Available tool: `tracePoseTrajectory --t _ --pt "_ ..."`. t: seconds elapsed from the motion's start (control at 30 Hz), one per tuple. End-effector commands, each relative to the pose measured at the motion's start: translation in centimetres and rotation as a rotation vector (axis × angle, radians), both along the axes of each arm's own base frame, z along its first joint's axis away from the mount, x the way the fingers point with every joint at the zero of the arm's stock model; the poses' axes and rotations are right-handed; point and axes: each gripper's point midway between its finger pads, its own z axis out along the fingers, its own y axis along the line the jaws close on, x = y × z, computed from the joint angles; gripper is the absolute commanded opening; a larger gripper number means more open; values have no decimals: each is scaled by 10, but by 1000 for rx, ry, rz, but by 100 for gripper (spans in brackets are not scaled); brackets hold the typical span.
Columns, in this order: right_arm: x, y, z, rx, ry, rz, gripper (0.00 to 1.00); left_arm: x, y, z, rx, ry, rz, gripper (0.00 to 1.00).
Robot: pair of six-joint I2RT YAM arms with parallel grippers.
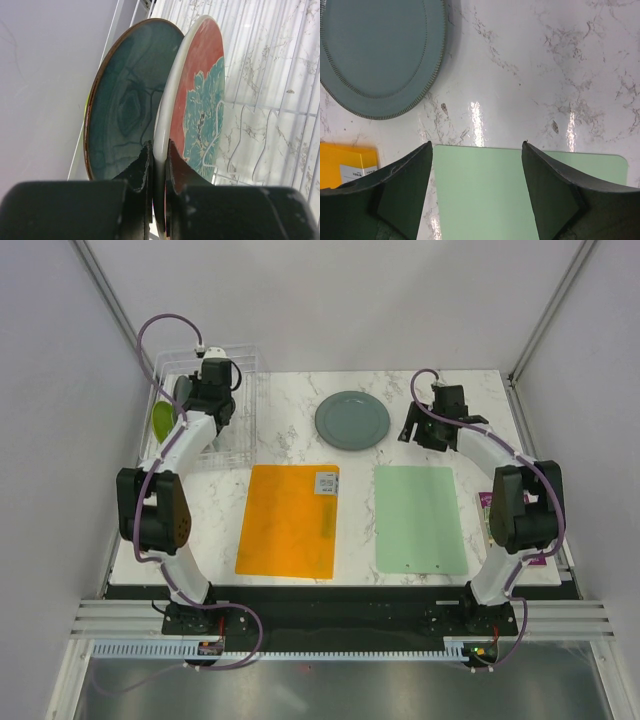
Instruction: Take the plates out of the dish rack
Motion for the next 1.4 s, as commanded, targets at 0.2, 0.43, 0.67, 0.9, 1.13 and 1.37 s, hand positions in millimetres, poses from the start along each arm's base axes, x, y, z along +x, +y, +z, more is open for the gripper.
tracePoseTrajectory --t 0.2,0.43,0.67,0.9,1.13,1.37 --pt "-5 -2 41 6 -99 5 79 -21 -12 173 133 -320 26 2" --pt "-7 13 84 62 -191 60 80 -49 -47 214 108 -393 -57 2" --pt "-14 80 138 214 -319 244 82 -81 -117 223 -282 -443 -334 2" --pt "-32 163 184 436 -410 420 85 -94 -205 190 -726 -356 -630 2" --pt "-40 197 194 586 -460 487 86 -108 -245 178 -985 -363 -752 2" --pt "-35 194 177 564 -427 436 86 -120 -251 161 -1071 -350 -770 2"
